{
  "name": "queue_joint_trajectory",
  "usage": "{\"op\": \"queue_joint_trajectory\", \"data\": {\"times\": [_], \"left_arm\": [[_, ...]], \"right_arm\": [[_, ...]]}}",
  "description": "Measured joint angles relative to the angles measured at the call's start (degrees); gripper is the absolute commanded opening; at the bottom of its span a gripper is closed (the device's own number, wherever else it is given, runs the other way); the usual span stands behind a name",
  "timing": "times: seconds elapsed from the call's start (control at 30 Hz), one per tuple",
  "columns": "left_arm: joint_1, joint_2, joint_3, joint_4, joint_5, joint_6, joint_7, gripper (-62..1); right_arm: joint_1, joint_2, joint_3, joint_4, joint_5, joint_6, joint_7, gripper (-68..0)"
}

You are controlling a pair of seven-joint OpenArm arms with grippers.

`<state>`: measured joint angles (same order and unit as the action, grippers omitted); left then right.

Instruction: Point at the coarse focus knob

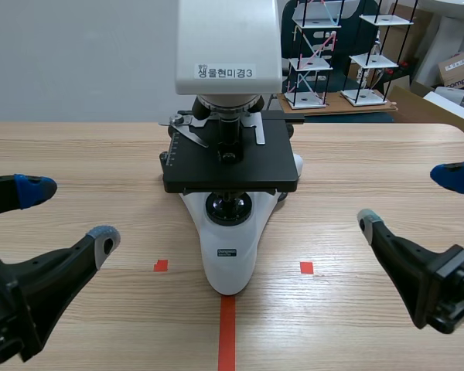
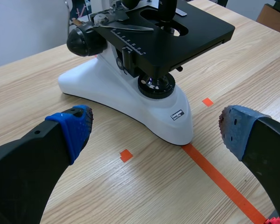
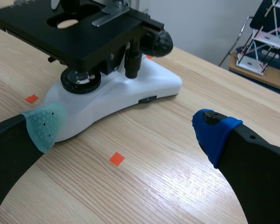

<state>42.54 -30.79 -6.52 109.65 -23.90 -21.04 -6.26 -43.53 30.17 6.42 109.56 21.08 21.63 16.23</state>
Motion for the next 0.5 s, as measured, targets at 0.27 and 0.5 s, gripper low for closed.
{"op": "queue_joint_trajectory", "data": {"times": [0.27,0.5], "left_arm": [[0.0,0.0,0.0,0.0,0.0,0.0,1.0,-4.1],[0.0,0.0,0.0,0.0,0.0,0.0,1.0,-4.1]], "right_arm": [[0.0,0.0,0.0,0.0,1.5,0.0,0.2,-8.5],[0.0,0.0,0.0,0.0,1.5,0.0,0.2,-8.5]]}}
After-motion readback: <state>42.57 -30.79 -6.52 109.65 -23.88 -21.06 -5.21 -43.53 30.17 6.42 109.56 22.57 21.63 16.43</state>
